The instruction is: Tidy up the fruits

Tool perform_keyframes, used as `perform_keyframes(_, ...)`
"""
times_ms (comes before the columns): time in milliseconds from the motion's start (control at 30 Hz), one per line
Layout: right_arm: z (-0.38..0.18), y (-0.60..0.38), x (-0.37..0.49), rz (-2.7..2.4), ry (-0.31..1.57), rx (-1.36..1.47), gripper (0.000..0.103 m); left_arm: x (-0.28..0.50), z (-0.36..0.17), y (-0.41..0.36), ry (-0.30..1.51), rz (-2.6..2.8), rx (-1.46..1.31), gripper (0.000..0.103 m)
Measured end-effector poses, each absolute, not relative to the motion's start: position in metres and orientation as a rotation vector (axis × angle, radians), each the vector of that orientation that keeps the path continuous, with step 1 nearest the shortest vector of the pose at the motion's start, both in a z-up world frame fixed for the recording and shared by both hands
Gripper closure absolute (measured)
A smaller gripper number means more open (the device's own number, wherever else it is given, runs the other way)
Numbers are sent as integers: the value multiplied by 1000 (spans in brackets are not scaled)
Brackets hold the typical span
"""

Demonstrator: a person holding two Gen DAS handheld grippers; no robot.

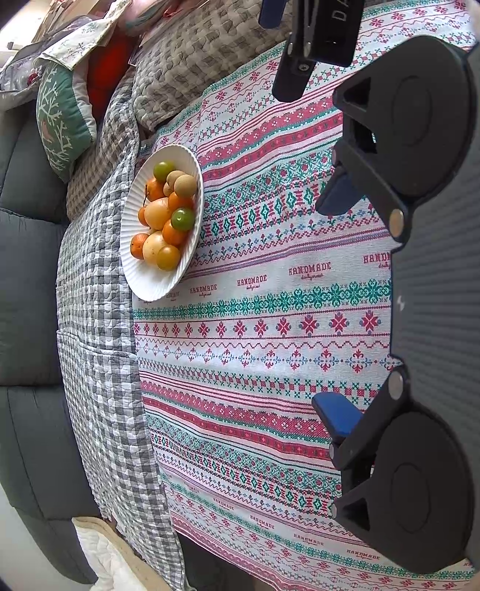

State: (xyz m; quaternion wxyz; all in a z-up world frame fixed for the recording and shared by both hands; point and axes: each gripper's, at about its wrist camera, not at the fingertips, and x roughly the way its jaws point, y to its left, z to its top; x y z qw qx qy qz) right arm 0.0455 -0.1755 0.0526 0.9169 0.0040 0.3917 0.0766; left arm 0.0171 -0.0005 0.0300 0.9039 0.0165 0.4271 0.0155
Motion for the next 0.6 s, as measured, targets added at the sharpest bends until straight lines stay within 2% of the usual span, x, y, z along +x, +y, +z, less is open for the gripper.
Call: perform_keyframes(600,50,-172,47,167,808,-10,0,17,30,-1,881,33,39,8)
